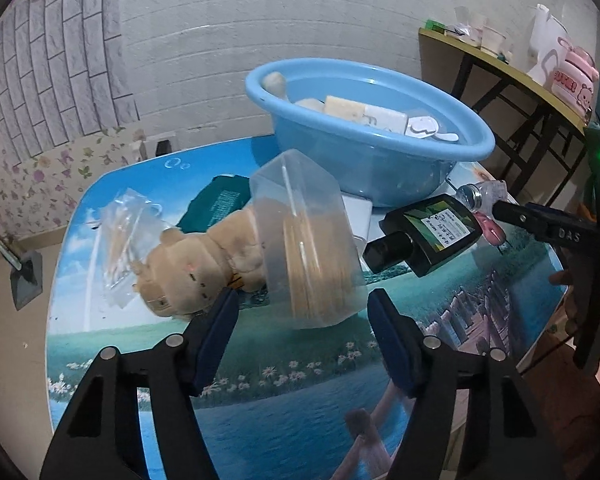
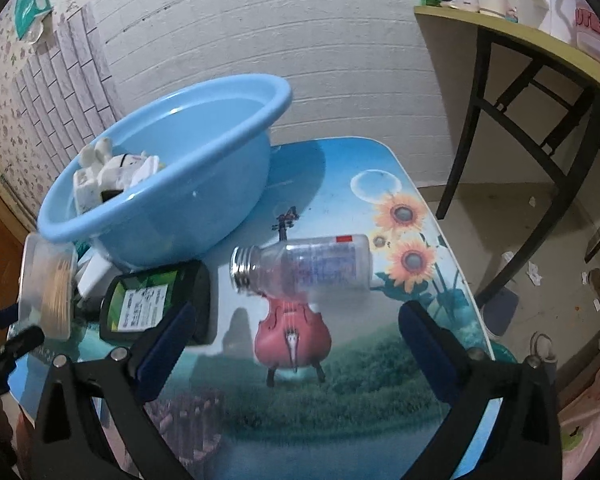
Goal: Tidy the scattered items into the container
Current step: 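Grasp the clear toothpick box with the left tool while the right tool grasps the glass bottle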
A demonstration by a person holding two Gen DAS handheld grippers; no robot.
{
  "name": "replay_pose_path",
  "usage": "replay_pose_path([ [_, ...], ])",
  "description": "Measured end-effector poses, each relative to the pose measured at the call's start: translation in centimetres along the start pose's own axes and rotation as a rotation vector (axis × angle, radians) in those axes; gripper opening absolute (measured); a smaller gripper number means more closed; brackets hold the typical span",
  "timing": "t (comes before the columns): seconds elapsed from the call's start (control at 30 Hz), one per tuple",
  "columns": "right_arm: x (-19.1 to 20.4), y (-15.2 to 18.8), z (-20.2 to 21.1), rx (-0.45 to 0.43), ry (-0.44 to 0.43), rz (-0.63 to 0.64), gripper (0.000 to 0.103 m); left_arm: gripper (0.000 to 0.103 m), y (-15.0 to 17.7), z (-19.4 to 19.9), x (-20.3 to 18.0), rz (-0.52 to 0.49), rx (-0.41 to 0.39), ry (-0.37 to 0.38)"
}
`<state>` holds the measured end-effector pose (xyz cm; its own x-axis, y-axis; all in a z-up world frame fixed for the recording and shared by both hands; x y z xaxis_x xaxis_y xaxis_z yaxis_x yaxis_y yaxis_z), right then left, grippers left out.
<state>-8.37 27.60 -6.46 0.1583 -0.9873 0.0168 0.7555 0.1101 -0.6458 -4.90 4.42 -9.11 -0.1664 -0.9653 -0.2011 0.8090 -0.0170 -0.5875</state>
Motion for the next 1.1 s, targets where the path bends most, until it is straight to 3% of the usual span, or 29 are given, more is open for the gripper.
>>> replay_pose_path([
  [0.17,-0.2,-0.8,-1.1,0.007,0.020,0.011,0.103,0.066,-0.4,-0.8,0.1,0.005,0.014,0.011],
  [0.23,-0.3,-1.1,-1.7,0.016,0.025,0.017,0.103,0.051,-0.4,-1.0,-0.1,0.007,0.028,0.036],
  [0.3,-0.4,-1.2,-2.2,0.022,0.035,0.035,0.103,0.044,-0.4,-1.0,-0.3,0.002,0.041,0.061],
  [0.6,-0.9,-1.2,-3.1,0.030,0.021,0.023,0.103,0.037,-0.4,-0.5,-0.4,0.002,0.043,0.060],
  [0.67,-1.0,-1.2,-3.1,0.028,0.025,0.030,0.097,0.036,-0.4,-0.3,-0.5,-0.006,0.042,0.059],
  [0.7,-0.9,-1.1,-3.1,0.024,0.020,0.036,0.087,0.036,-0.4,-0.1,-0.6,-0.009,0.040,0.058],
  [0.73,-0.9,-1.1,-3.0,0.023,0.022,0.038,0.085,0.036,-0.3,0.0,-0.6,-0.013,0.038,0.055],
  [1.1,-0.3,0.2,-0.2,-0.002,-0.020,0.076,0.084,0.033,0.9,2.1,-0.8,-0.038,0.008,0.012],
])
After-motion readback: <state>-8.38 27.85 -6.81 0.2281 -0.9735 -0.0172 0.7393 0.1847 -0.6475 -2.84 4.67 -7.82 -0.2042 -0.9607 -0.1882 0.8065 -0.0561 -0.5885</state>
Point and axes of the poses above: each gripper's, at about its wrist camera, not at the fingertips, and z roughly against the way its jaws point, x to its left, y to its underside, the point moved 5 cm from there along -z, roughly the way its jaws point, and after that the axes turned 11 degrees about z, right-handed, at the moved point
